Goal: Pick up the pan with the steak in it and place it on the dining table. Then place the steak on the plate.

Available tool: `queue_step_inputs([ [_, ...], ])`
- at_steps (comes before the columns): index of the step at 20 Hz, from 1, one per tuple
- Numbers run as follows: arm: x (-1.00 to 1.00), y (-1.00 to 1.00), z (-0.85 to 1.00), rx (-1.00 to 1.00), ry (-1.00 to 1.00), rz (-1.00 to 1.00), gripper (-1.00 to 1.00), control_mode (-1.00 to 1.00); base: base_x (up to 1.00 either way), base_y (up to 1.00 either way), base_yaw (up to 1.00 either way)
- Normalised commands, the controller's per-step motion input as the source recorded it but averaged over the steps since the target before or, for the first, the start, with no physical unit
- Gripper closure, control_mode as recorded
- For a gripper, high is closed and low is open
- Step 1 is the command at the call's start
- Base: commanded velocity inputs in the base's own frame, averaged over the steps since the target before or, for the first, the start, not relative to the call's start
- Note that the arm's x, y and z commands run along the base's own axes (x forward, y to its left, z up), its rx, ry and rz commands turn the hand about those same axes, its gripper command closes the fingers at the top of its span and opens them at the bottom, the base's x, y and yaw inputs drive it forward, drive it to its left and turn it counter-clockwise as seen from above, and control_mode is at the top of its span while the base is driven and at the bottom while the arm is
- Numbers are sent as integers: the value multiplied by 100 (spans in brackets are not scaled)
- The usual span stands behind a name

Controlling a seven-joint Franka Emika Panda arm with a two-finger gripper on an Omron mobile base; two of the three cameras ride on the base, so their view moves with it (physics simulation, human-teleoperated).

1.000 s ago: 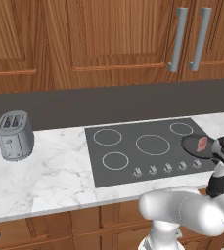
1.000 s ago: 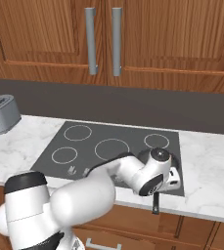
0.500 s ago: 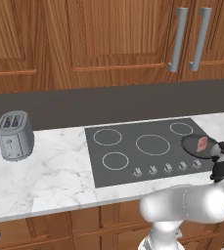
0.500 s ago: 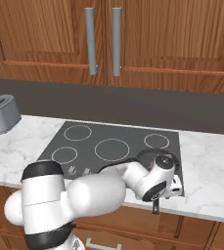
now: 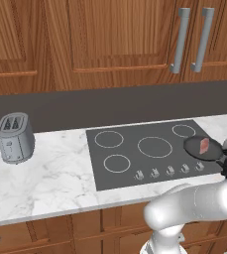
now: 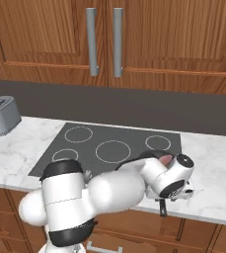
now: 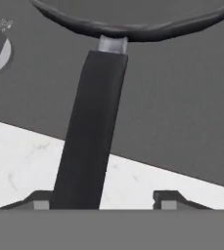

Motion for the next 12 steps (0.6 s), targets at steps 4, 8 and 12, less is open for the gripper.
queue_step_inputs([
  [4, 0, 0, 0, 0, 0, -1, 100, -100, 0, 0, 0],
  [8, 0, 2, 11, 0, -4, -7, 100, -100, 0, 0, 0],
  [12, 0, 11, 38, 1, -2, -9, 100, -100, 0, 0, 0],
])
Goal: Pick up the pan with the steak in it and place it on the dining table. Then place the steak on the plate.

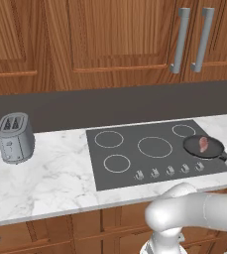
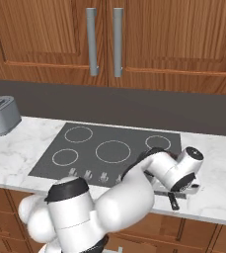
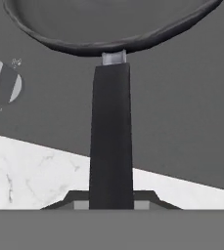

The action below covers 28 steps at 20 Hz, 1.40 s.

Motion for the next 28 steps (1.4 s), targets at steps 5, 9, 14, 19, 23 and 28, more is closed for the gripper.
queue_step_inputs([
  [5, -7, 18, 72, 1, 0, -4, 100, -100, 0, 0, 0],
  [9, -36, 37, 62, 3, -4, 0, 100, -100, 0, 0, 0],
  [14, -47, 72, 32, 1, -12, 1, 100, -100, 0, 0, 0],
  [19, -45, 96, 9, 0, -10, 2, 100, -100, 0, 0, 0],
  [23, -42, 100, 0, 0, -11, 1, 100, -100, 0, 0, 0],
  [28, -33, 100, 4, -2, -10, 0, 100, -100, 0, 0, 0],
])
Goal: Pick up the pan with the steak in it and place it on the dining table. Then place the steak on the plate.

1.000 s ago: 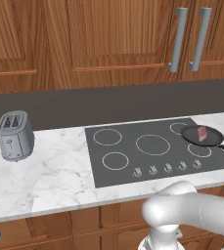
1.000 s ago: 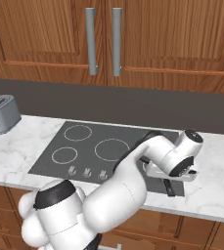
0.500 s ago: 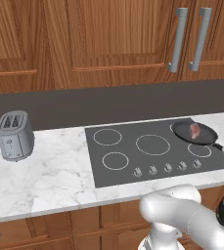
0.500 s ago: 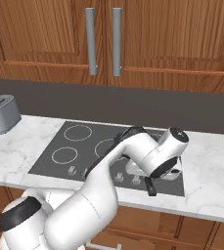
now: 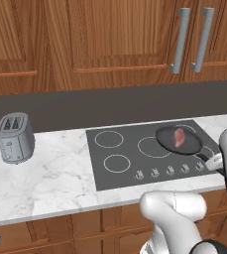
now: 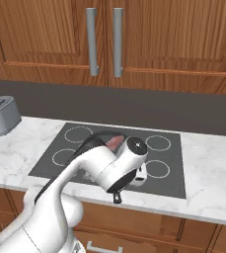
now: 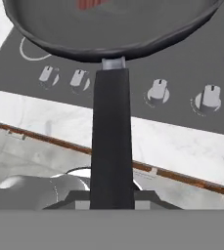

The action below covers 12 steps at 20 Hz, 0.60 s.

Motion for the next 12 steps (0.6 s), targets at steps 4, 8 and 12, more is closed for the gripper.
queue_step_inputs([
  [4, -25, 100, 23, -2, -1, 0, 100, -100, 0, 0, 0],
  [8, -22, 100, 33, -3, 1, 0, 100, -100, 0, 0, 0],
  [12, -30, 100, 35, -5, 4, 3, 100, -100, 0, 0, 0],
])
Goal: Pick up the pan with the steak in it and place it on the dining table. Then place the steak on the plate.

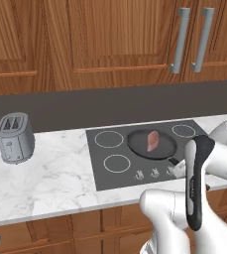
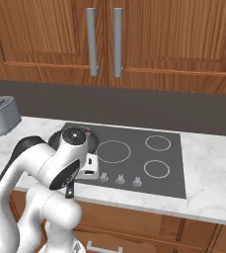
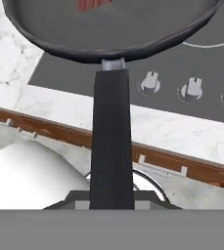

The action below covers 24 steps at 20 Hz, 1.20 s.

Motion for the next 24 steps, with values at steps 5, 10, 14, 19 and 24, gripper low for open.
queue_step_inputs([
  [5, -36, 100, 30, -6, 10, 8, 100, -100, 0, 0, 0],
  [10, -43, 61, 11, 0, -1, 15, 100, -100, 0, 0, 0],
  [14, -52, 19, 3, 6, -32, 10, 100, -100, 0, 0, 0],
  [19, -50, 0, 7, 10, -42, 7, 100, -100, 0, 0, 0],
  [24, -10, 0, 3, 2, -14, 1, 100, -100, 0, 0, 0],
])
